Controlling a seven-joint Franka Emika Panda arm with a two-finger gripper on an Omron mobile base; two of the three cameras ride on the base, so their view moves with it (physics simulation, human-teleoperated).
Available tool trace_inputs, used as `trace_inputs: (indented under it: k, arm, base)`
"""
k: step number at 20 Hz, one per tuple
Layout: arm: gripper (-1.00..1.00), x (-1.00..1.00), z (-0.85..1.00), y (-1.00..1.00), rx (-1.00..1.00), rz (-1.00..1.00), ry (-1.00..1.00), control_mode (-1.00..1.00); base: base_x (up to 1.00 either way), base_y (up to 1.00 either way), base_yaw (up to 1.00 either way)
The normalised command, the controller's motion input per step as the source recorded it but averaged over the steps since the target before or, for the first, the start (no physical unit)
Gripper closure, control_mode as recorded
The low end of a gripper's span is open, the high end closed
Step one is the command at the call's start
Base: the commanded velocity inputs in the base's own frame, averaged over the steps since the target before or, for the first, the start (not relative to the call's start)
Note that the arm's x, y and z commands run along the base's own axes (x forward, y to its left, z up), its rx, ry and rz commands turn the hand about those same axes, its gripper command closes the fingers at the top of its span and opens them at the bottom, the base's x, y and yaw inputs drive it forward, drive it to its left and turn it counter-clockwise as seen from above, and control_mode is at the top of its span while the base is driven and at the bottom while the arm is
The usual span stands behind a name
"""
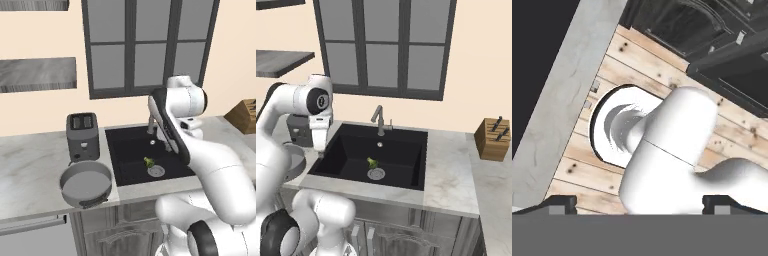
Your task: Dump the broccoli from the pot into the sink. Then turn on the water and wash the broccoli. Then turn off the water and put the broccoli back in the pot.
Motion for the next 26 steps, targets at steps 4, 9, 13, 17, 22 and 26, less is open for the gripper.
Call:
trace_inputs:
  k: [4, 9, 13, 17, 22, 26]
  arm:
    - [-1.00, 0.00, 0.00, -0.99, 0.40, 0.04, 0.00, -1.00]
    - [-1.00, 0.10, 0.00, -0.88, 0.37, 0.01, 0.00, -1.00]
    - [-1.00, 0.34, 0.00, -0.63, 0.34, 0.00, 0.00, -1.00]
    - [-1.00, 0.67, 0.00, -0.32, 0.28, -0.08, 0.00, -1.00]
    - [-1.00, 0.90, 0.00, -0.13, 0.21, -0.12, -0.02, -1.00]
    - [-1.00, 0.67, -0.02, -0.08, 0.19, -0.09, -0.08, -1.00]
  base:
    - [0.00, 0.00, 0.00]
    - [0.00, 0.00, 0.00]
    - [0.00, 0.00, 0.00]
    - [0.00, 0.00, 0.00]
    - [0.00, 0.00, 0.00]
    - [0.00, 0.00, 0.00]
